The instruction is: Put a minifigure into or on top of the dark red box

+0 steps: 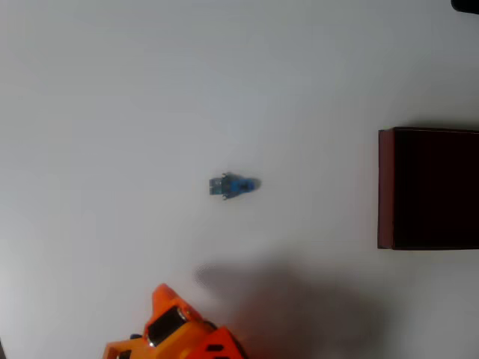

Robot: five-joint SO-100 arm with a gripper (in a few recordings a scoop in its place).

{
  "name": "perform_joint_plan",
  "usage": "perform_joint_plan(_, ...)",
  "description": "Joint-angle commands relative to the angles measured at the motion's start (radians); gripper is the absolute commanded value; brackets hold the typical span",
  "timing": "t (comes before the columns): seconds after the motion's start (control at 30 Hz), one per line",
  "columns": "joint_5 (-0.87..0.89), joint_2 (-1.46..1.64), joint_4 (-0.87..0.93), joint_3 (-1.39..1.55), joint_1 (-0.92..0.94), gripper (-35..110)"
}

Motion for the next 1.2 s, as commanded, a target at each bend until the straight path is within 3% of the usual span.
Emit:
perform_joint_plan(0.0,-0.034,0.012,0.021,0.014,-0.025,0)
perform_joint_plan(0.4,-0.034,0.012,0.021,0.014,-0.023,0)
perform_joint_plan(0.53,-0.017,0.006,0.015,0.011,0.003,24)
perform_joint_plan(0.77,-0.087,-0.091,0.003,-0.115,0.196,23)
perform_joint_plan(1.17,-0.241,-1.000,-0.262,-0.502,0.414,24)
